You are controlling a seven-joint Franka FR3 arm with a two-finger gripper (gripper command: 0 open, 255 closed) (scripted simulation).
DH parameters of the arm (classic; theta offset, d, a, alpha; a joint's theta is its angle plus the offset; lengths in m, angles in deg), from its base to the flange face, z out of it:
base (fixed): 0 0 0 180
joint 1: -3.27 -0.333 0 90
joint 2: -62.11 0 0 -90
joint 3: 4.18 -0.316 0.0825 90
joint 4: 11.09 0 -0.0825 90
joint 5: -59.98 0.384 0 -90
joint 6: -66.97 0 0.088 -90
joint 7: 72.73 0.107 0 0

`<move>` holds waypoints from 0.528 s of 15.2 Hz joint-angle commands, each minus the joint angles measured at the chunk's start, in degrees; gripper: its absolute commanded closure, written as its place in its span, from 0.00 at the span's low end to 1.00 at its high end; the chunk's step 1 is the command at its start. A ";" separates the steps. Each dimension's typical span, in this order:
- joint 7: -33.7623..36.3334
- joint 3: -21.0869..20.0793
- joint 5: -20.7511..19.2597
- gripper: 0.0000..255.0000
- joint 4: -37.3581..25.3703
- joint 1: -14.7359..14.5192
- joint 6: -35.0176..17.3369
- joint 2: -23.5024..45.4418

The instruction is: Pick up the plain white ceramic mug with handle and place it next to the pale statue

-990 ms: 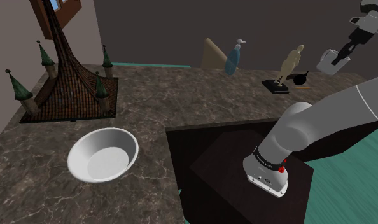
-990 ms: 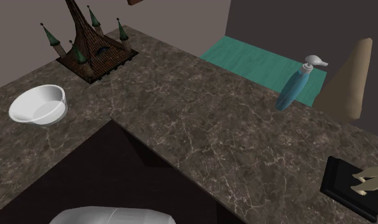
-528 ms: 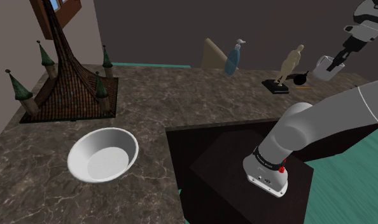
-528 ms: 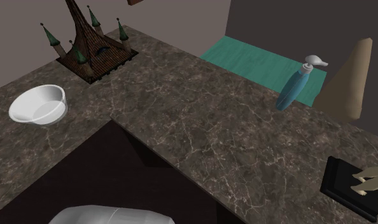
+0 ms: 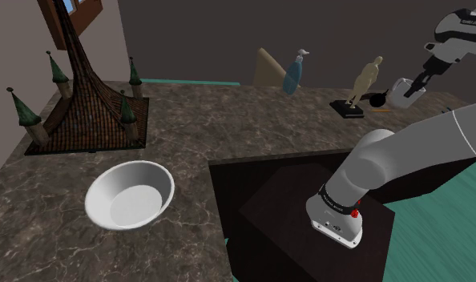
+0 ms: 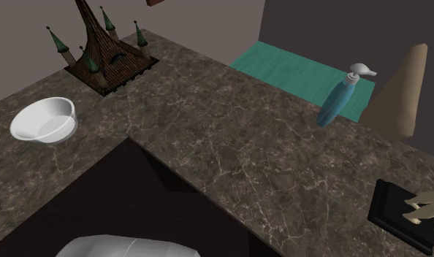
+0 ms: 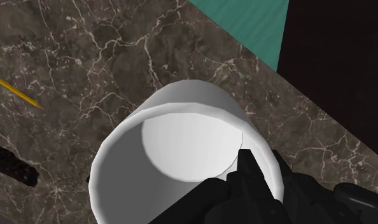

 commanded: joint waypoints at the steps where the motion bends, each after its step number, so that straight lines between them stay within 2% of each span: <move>1: 0.14 0.25 -0.52 1.00 1.72 0.44 -1.51 -0.41; 8: 0.70 2.41 -1.96 1.00 6.37 0.30 -6.35 -1.08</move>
